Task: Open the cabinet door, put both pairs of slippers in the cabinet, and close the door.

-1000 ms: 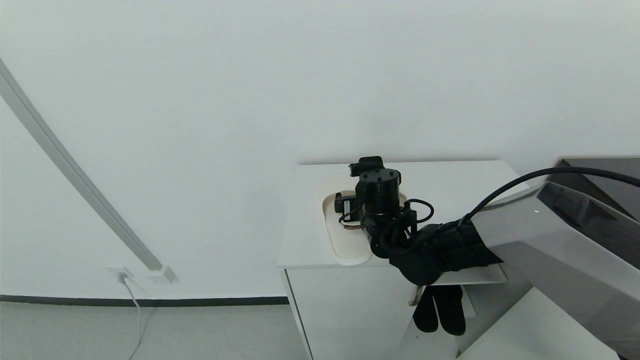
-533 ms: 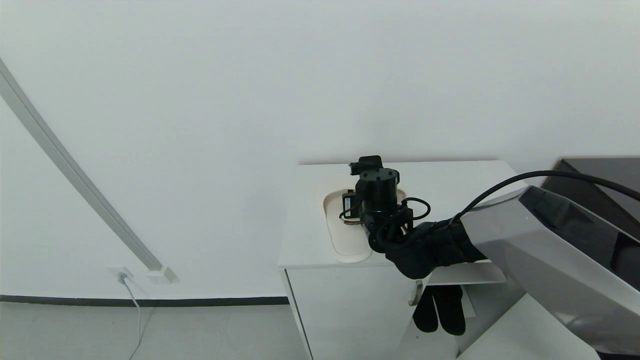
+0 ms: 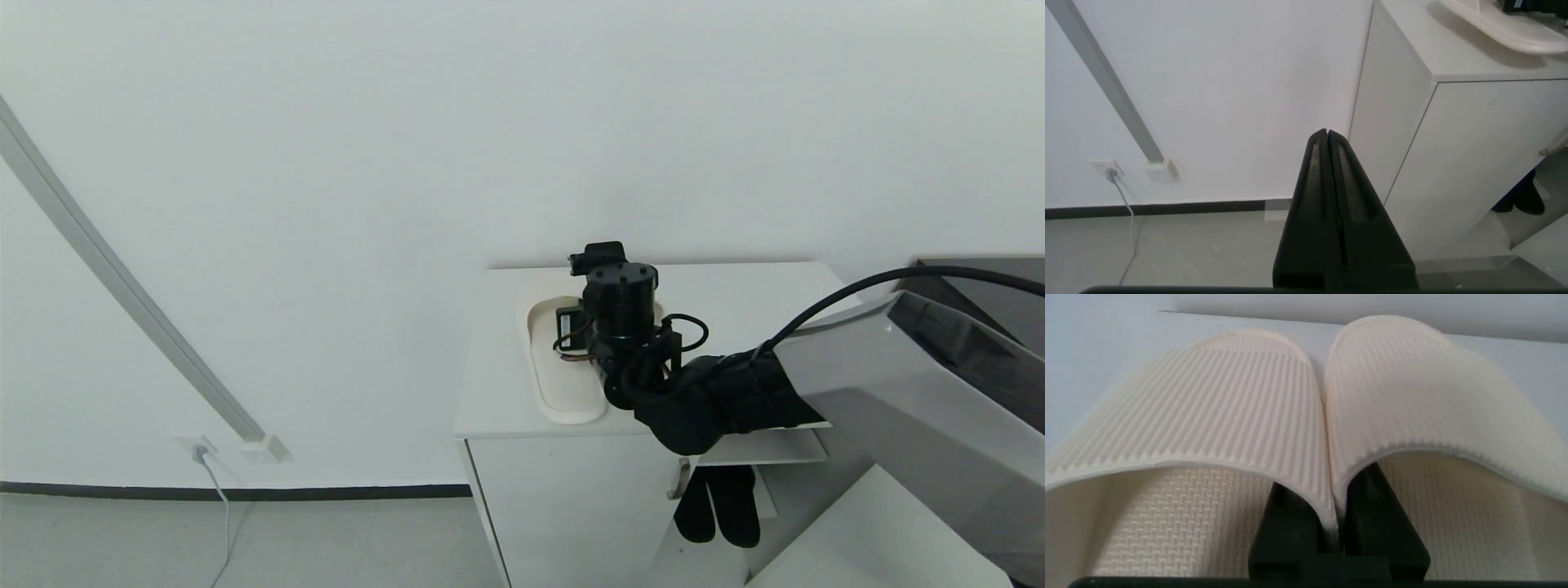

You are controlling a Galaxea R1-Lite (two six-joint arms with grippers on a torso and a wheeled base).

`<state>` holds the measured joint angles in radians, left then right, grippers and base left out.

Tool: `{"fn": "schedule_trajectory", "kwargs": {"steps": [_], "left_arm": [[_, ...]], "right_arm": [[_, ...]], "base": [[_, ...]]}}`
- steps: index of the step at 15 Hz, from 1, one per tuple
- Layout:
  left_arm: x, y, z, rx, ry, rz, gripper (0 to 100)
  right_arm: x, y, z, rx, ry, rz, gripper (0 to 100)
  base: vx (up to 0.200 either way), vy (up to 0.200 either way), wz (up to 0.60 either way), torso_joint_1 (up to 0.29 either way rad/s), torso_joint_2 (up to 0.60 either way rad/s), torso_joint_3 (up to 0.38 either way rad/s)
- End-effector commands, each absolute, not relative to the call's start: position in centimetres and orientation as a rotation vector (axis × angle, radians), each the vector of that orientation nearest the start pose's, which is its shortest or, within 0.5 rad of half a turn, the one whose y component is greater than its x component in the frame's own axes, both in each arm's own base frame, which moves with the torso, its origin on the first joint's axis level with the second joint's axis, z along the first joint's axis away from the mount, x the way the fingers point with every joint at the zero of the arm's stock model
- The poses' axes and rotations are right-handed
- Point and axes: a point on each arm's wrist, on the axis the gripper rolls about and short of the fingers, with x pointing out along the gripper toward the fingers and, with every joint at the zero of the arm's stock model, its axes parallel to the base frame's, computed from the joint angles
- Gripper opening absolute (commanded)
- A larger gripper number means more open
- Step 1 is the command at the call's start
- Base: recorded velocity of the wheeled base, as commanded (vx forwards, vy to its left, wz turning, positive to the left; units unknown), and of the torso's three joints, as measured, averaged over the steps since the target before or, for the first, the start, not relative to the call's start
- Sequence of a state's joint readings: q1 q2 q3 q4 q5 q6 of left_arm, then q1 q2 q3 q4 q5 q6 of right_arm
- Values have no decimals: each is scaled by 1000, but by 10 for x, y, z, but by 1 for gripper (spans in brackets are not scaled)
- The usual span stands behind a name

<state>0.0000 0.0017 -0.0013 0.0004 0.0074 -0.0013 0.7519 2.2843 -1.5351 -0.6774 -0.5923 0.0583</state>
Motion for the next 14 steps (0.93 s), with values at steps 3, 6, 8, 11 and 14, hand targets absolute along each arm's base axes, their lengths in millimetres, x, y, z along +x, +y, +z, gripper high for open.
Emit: {"fn": "schedule_trajectory", "kwargs": {"steps": [3, 6, 8, 11, 14], "left_arm": [[-23, 0, 76, -2, 0, 8, 0], [-23, 0, 76, -2, 2, 8, 0], [-23, 0, 76, -2, 2, 9, 0], [-23, 0, 76, -2, 0, 9, 0], [-23, 0, 76, -3, 2, 11, 0]], "right_arm": [[306, 299, 176, 13, 51, 249, 0], [278, 274, 178, 6, 37, 323, 0], [257, 254, 178, -4, 56, 409, 0], [228, 229, 179, -19, 92, 552, 0], [204, 214, 176, -27, 122, 631, 0]], "base": [[0, 0, 0, 0, 0, 0], [0, 0, 0, 0, 0, 0], [0, 0, 0, 0, 0, 0], [0, 0, 0, 0, 0, 0], [0, 0, 0, 0, 0, 0]]}}
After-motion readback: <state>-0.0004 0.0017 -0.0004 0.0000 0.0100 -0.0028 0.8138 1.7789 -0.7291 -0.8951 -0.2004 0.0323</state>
